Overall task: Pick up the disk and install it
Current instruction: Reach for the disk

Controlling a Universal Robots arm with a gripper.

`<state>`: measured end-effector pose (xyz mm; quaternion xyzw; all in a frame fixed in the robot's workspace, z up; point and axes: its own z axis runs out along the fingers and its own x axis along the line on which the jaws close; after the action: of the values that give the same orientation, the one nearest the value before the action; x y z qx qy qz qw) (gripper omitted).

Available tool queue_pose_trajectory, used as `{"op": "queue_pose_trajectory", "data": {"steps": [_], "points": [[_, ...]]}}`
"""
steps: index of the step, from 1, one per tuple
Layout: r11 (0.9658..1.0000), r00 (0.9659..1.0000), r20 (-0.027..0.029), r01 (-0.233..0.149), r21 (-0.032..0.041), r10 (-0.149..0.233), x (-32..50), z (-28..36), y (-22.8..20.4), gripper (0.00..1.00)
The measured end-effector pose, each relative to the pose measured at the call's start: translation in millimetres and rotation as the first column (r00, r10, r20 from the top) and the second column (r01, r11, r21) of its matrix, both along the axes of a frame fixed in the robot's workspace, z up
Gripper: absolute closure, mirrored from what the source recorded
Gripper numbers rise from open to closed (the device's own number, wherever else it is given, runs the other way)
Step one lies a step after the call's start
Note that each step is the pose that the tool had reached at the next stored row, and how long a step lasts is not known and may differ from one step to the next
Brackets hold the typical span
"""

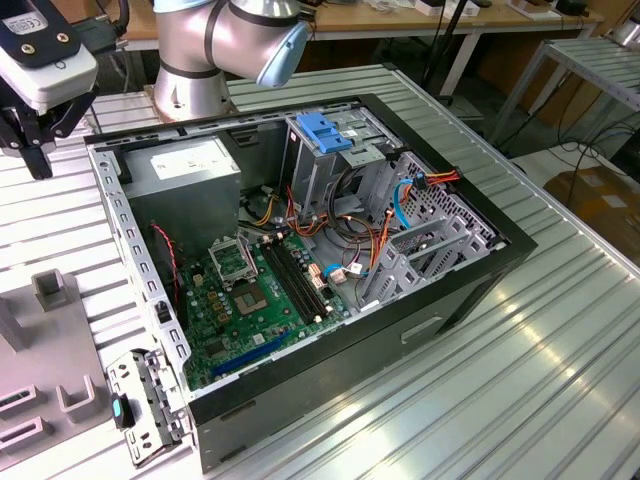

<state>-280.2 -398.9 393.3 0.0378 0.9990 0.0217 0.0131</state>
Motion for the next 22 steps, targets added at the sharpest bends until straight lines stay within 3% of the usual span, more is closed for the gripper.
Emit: {"op": "queue_pose_trajectory", "data": {"steps": [20,22], "points": [[1.0,1.0,0.0,0.0,0.0,0.0,-14.4,0.0,0.0,0.89],[1.0,1.0,-0.0001,0.0,0.0,0.0,-26.0,0.0,0.0,0.89]]}}
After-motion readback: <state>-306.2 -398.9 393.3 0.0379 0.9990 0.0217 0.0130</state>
